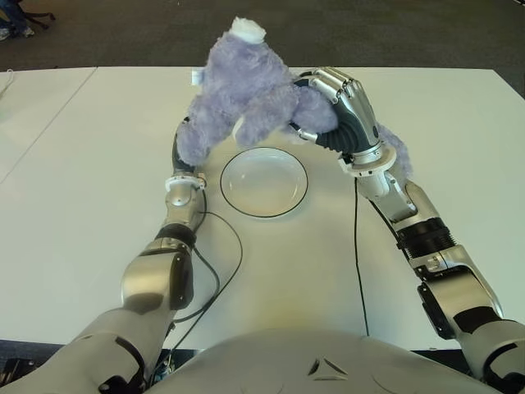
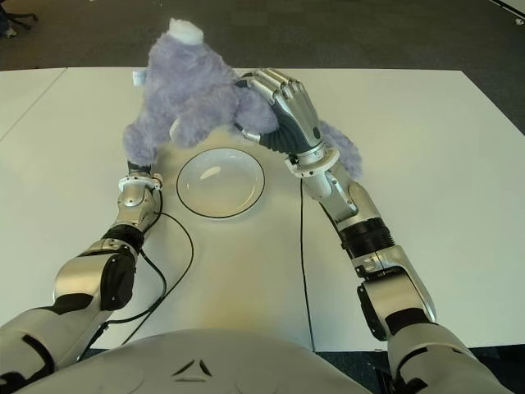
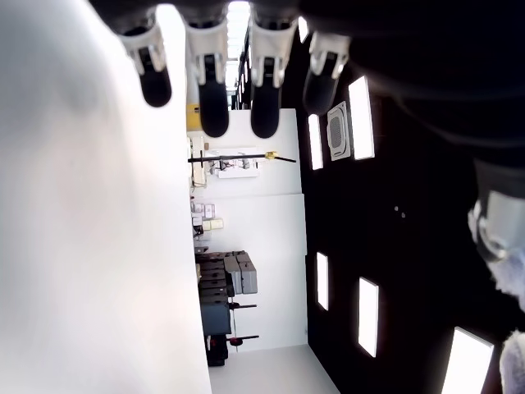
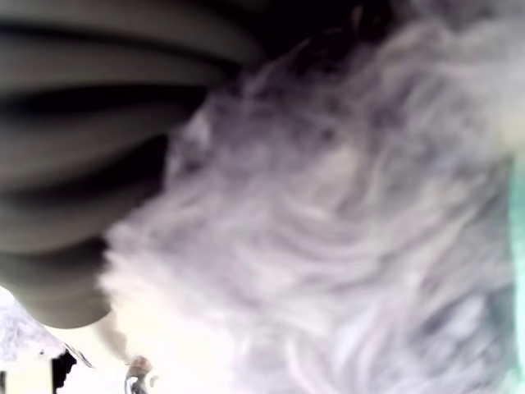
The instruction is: Put the doll into the plate.
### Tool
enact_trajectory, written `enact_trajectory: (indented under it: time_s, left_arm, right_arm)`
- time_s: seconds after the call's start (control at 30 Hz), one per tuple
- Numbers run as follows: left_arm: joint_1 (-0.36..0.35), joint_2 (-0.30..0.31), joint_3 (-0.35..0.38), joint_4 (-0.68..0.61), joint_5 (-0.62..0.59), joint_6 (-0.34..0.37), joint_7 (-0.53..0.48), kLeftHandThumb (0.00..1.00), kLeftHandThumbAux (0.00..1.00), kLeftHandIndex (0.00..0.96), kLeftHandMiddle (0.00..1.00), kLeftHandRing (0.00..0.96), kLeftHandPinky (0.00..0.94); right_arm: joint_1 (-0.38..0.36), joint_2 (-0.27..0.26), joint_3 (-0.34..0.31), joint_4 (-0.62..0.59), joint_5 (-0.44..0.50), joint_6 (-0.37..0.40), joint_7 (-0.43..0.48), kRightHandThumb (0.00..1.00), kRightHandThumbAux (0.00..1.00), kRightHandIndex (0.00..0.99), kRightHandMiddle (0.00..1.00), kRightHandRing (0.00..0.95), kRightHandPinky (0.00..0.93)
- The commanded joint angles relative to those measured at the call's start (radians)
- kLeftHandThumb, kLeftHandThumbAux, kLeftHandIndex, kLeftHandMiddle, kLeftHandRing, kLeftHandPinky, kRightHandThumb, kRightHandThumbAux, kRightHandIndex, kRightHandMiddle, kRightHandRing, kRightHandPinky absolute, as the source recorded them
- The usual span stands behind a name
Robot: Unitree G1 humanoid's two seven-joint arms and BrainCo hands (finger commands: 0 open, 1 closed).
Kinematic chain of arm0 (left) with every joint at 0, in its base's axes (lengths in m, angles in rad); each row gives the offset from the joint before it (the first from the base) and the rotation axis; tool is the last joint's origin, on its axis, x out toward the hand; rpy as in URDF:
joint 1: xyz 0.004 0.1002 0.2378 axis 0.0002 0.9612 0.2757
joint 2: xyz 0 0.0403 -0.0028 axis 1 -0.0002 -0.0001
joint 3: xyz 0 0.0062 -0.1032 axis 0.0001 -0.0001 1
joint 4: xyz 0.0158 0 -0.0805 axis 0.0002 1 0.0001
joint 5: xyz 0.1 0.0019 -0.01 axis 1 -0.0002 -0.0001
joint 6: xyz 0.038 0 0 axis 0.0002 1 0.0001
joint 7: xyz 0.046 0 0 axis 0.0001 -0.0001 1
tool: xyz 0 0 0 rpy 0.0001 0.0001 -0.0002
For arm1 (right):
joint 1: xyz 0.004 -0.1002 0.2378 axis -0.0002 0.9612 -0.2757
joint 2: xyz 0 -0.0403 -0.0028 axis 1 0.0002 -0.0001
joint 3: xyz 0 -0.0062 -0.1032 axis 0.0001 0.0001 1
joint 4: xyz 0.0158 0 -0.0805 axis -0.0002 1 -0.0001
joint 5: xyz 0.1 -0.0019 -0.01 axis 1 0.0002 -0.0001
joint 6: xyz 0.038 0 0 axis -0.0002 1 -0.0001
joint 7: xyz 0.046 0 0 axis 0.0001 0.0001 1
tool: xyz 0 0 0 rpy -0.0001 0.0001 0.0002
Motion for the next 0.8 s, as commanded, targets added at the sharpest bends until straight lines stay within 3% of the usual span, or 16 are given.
enact_trajectory:
  time_s: [0.03,0.17,0.33,0.47,0.8]
  left_arm:
    - [0.194,-0.085,0.004,0.138,-0.005,0.133,0.015,0.000,0.431,0.131,0.174,0.155,0.066]
    - [0.194,-0.084,-0.002,0.138,0.003,0.132,0.022,0.000,0.421,0.129,0.166,0.150,0.075]
    - [0.190,-0.082,-0.006,0.139,0.007,0.138,0.024,0.000,0.435,0.145,0.185,0.175,0.166]
    - [0.192,-0.086,-0.007,0.139,0.007,0.133,0.026,0.000,0.437,0.135,0.179,0.166,0.129]
    - [0.189,-0.086,-0.008,0.139,0.007,0.134,0.025,0.000,0.450,0.102,0.138,0.129,0.139]
  right_arm:
    - [0.063,-0.006,-0.011,-0.088,0.053,-0.024,0.090,0.413,0.736,0.760,0.882,0.880,0.875]
    - [0.085,-0.004,-0.014,-0.122,0.067,-0.021,0.132,0.402,0.746,0.759,0.881,0.879,0.874]
    - [0.111,-0.003,-0.013,-0.157,0.055,-0.027,0.162,0.394,0.775,0.753,0.878,0.882,0.880]
    - [0.128,0.001,-0.010,-0.163,0.039,-0.032,0.171,0.411,0.771,0.756,0.885,0.888,0.889]
    - [0.186,0.015,0.020,-0.116,0.027,-0.002,0.231,0.433,0.760,0.767,0.905,0.898,0.906]
